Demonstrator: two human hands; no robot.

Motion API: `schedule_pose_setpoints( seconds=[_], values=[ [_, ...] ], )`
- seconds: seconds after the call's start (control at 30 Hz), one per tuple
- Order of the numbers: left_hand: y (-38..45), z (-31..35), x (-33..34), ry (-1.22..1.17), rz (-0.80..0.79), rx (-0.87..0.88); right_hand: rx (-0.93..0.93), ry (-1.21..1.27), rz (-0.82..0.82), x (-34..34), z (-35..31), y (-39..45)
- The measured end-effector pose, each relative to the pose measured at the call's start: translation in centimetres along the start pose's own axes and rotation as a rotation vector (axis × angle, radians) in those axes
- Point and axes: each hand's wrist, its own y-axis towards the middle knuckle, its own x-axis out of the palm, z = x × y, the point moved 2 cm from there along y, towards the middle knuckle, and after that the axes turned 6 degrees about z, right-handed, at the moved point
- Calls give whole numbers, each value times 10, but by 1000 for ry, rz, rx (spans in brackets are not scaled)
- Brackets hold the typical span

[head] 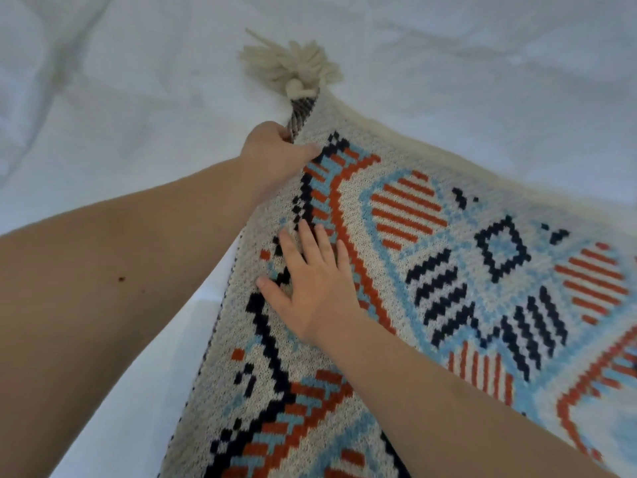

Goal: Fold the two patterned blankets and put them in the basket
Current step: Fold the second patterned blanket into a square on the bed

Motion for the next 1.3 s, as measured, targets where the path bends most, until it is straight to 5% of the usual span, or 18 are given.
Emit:
schedule_pose_setpoints(
  seconds=[0.17,0.33,0.6,0.77,0.97,1.3],
  values=[
    [21,21,16,61,35,145,1,30,41,-8,4,7],
    [39,2,2,231,236,190,75,25,62,-15,23,18],
    [48,8,24,321,223,248,134,-17,132,-31,51,45],
    [63,0,15,211,328,159,220,-87,160,-50,89,62],
    [68,23,34,-84,205,-13,227,-102,145,-53,118,75],
    [57,46,24,-192,228,383,202,-107,124,-60,133,89]
  ],
)
